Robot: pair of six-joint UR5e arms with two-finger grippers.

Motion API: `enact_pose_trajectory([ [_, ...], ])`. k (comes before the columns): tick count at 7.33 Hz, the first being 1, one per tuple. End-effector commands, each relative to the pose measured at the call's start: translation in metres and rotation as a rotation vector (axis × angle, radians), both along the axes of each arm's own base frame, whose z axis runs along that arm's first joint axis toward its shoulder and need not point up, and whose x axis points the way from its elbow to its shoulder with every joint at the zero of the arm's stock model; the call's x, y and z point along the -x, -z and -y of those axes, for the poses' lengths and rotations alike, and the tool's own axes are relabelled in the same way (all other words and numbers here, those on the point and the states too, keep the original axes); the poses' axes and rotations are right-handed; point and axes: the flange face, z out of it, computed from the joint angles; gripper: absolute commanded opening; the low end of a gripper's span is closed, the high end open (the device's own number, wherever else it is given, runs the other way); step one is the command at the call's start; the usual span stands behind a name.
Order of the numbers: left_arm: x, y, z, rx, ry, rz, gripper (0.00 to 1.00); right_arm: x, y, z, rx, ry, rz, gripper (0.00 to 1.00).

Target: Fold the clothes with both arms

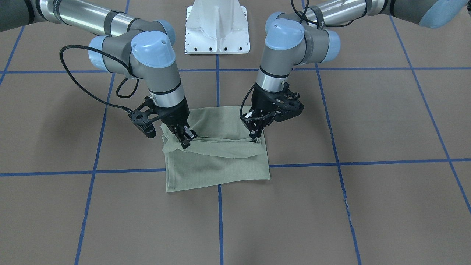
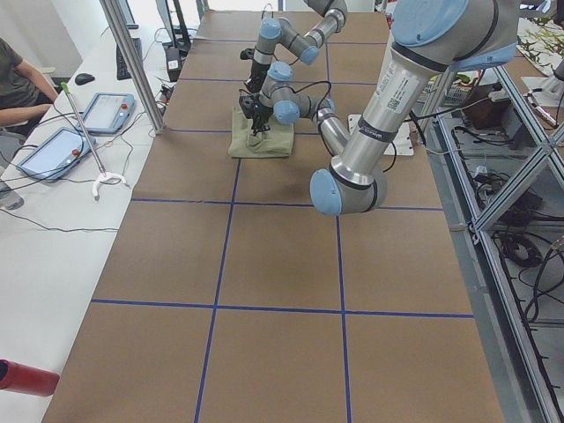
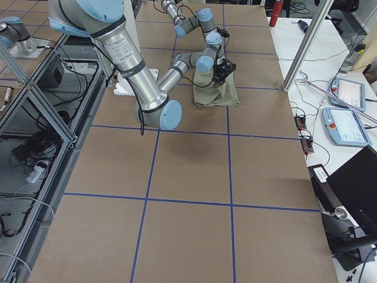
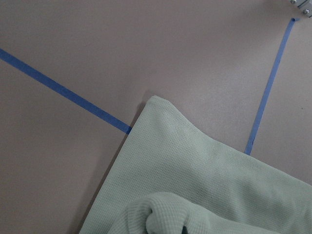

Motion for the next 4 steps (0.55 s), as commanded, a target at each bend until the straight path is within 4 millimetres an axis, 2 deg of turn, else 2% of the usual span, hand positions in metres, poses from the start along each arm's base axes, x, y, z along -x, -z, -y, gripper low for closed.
enact_pose_trajectory([
  [1, 0.026, -0.015, 0.087, -0.049, 0.054, 0.066, 1.00, 0.012, -0.028, 0.060, -0.003, -0.049, 0.013, 1.00],
  [2, 0.041, -0.026, 0.106, -0.053, 0.067, 0.090, 1.00, 0.002, -0.037, 0.074, 0.014, -0.057, 0.016, 1.00],
  [3, 0.048, -0.026, 0.112, -0.060, 0.069, 0.095, 1.00, -0.015, -0.034, 0.085, 0.047, -0.041, 0.047, 1.00],
  [4, 0.051, -0.028, 0.113, -0.068, 0.045, 0.099, 1.00, -0.020, -0.028, 0.085, 0.052, -0.018, 0.069, 1.00],
])
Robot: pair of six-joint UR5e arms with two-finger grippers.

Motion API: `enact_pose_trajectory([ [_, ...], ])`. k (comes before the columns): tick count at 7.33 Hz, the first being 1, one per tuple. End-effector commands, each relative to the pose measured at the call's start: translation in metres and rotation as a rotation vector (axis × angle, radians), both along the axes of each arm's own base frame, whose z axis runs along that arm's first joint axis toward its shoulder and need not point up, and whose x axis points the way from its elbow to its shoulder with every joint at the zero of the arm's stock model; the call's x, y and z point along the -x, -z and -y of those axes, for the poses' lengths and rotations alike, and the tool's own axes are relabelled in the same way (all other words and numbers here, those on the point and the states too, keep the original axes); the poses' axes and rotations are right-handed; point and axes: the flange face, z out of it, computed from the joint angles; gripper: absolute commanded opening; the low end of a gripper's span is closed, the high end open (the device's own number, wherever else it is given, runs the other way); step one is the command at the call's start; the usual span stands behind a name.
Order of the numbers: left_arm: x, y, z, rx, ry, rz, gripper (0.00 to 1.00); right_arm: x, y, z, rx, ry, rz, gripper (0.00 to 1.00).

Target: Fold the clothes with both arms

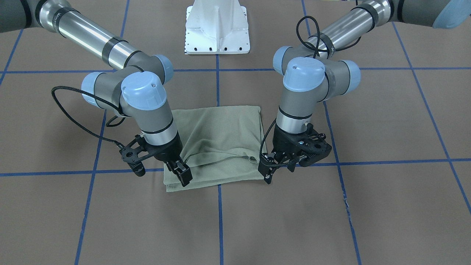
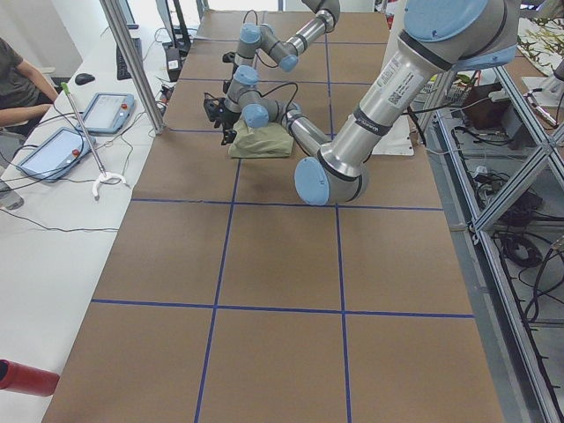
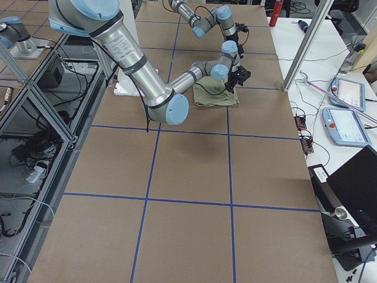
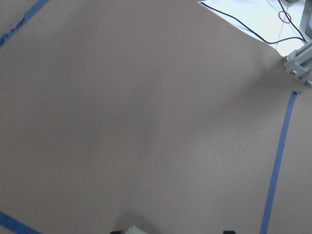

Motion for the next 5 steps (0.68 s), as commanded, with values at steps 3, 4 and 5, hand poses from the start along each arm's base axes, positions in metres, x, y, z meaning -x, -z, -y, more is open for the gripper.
enact_pose_trajectory([
  [3, 0.067, -0.034, 0.033, -0.064, -0.172, 0.060, 1.00, -0.028, 0.019, 0.005, -0.117, 0.175, 0.019, 1.00],
  [4, 0.114, -0.056, 0.044, -0.114, -0.238, 0.092, 1.00, -0.058, 0.013, 0.022, -0.157, 0.253, -0.019, 1.00],
  [5, 0.172, -0.075, 0.056, -0.162, -0.295, 0.114, 1.00, -0.099, 0.009, 0.038, -0.223, 0.348, -0.093, 1.00],
])
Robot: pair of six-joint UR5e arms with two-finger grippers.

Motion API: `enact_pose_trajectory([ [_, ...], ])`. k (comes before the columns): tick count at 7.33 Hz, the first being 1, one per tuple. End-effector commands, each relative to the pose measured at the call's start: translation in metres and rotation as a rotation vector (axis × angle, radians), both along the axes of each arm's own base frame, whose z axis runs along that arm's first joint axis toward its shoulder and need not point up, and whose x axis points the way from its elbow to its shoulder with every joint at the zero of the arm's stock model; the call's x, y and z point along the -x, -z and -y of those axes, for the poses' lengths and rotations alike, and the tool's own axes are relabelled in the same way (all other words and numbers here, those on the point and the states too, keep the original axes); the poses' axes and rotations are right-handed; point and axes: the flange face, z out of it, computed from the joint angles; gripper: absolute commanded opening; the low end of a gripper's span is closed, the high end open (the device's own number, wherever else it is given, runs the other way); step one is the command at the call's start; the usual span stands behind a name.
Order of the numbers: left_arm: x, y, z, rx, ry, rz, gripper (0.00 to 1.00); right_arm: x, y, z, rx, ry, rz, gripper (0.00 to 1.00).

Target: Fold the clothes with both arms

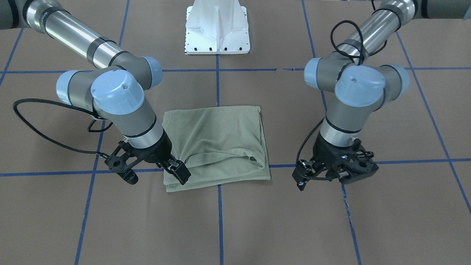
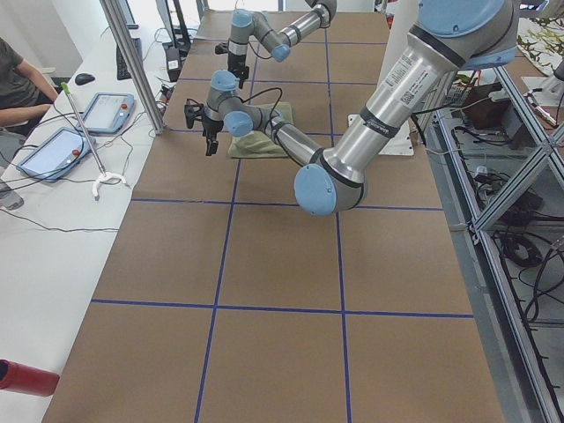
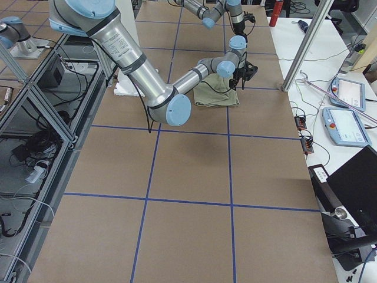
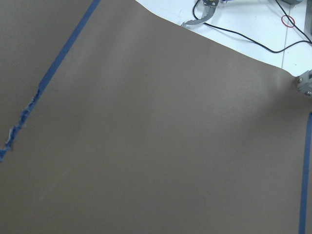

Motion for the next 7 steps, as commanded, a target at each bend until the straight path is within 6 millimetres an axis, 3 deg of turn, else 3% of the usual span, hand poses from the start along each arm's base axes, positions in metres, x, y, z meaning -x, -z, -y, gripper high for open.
enact_pose_trajectory([
  [1, 0.124, -0.048, 0.012, -0.121, -0.112, 0.066, 1.00, -0.100, -0.025, 0.033, -0.127, 0.179, -0.134, 1.00],
  [3, 0.214, -0.118, -0.024, -0.307, -0.266, 0.253, 1.00, -0.245, -0.121, 0.037, -0.271, 0.325, -0.150, 1.00],
  [5, 0.305, -0.172, -0.051, -0.432, -0.391, 0.420, 1.00, -0.373, -0.229, 0.009, -0.375, 0.422, -0.189, 1.00],
  [6, 0.339, -0.212, -0.080, -0.469, -0.512, 0.492, 1.00, -0.400, -0.271, -0.025, -0.419, 0.490, -0.214, 1.00],
  [7, 0.362, -0.238, -0.099, -0.474, -0.589, 0.520, 1.00, -0.420, -0.311, -0.052, -0.469, 0.573, -0.236, 1.00],
])
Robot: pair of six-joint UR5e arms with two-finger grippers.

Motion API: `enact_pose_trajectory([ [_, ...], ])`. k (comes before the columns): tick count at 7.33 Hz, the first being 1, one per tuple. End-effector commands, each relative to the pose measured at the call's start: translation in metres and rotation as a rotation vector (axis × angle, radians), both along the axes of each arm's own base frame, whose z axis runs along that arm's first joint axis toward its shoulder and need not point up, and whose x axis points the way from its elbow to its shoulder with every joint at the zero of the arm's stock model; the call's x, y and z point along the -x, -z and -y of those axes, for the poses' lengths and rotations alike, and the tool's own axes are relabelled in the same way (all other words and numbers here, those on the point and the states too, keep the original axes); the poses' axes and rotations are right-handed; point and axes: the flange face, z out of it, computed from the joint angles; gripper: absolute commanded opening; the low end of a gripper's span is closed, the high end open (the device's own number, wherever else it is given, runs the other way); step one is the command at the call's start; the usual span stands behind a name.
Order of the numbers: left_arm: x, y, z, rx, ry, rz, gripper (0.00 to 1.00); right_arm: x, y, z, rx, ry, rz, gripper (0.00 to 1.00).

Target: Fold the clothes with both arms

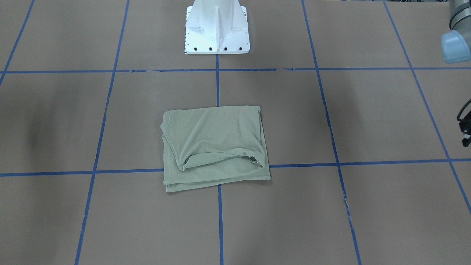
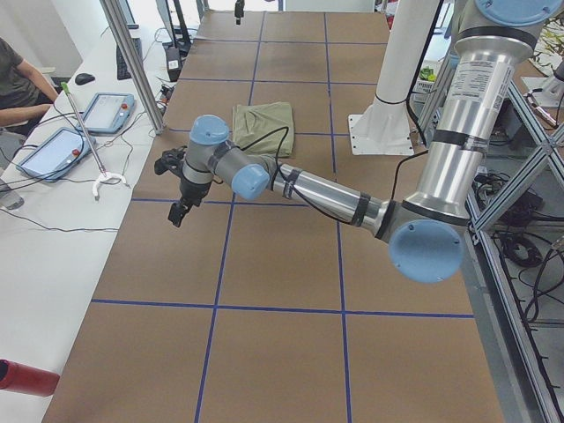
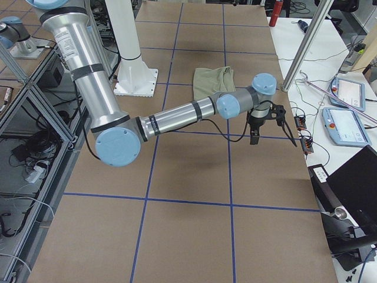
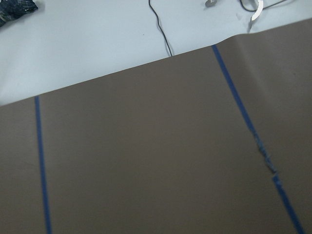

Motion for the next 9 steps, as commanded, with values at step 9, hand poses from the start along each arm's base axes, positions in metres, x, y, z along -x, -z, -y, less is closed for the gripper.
enact_pose_trajectory([
  [9, 0.060, -0.133, -0.119, 0.366, -0.098, -0.076, 1.00, -0.092, -0.139, -0.119, 0.086, 0.030, 0.021, 1.00],
])
